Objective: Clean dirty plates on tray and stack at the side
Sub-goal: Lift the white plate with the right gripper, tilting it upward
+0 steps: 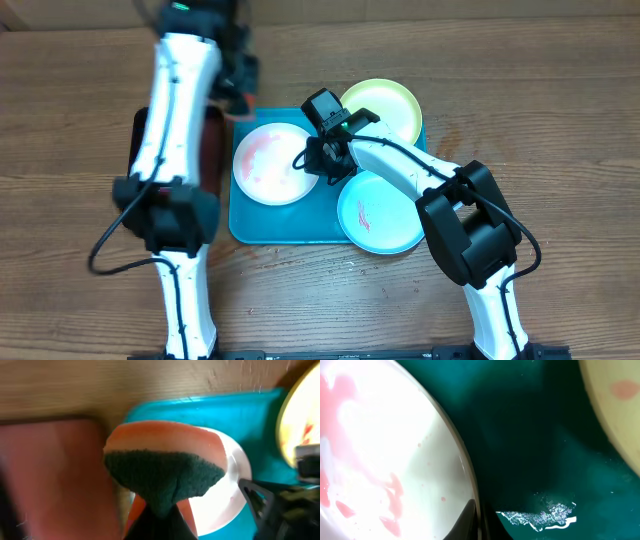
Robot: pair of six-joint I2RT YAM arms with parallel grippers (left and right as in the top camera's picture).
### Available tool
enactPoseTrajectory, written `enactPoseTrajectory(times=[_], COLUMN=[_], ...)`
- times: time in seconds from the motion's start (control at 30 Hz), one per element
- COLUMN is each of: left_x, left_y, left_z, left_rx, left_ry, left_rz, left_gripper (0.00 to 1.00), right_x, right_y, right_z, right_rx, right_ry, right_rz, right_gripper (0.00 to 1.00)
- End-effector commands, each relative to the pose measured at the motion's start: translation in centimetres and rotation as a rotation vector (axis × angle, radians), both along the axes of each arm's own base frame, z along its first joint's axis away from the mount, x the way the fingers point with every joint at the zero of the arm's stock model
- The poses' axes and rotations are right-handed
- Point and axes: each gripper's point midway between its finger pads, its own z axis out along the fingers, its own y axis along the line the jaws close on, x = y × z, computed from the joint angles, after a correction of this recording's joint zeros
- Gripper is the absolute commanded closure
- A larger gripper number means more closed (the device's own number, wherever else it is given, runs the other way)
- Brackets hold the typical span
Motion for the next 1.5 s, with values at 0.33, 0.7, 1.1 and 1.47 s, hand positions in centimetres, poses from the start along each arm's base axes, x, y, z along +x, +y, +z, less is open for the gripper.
enactPoseTrajectory(times=[0.33, 0.7, 1.1, 1.47], left_x=[-0.8, -5.3, -11.7, -11.4], left_y=[5.0, 5.4, 9.9, 9.2], left_z=[10.1, 9.3, 7.6, 5.4], left_rx=[-0.093, -0.056, 0.012, -0.017], left_ry=[-0.233, -0.123, 0.006, 0.048], left_rz=[0.143, 0.127, 0.260, 0.269], left_gripper=[0.96, 0.96, 0.96, 0.96], right_x=[0.5, -1.8, -2.3, -4.9], right_y=[-3.4, -4.3, -5.7, -4.3], right_z=[12.1, 18.4, 23.9, 28.7], right_rx=[-0.209, -0.605, -0.871, -1.041], right_ry=[-0.327, -0.687, -0.961, -1.192], right_rz=[-0.027, -0.029, -0.112, -0.143], right_gripper=[0.96, 0.96, 0.96, 0.96])
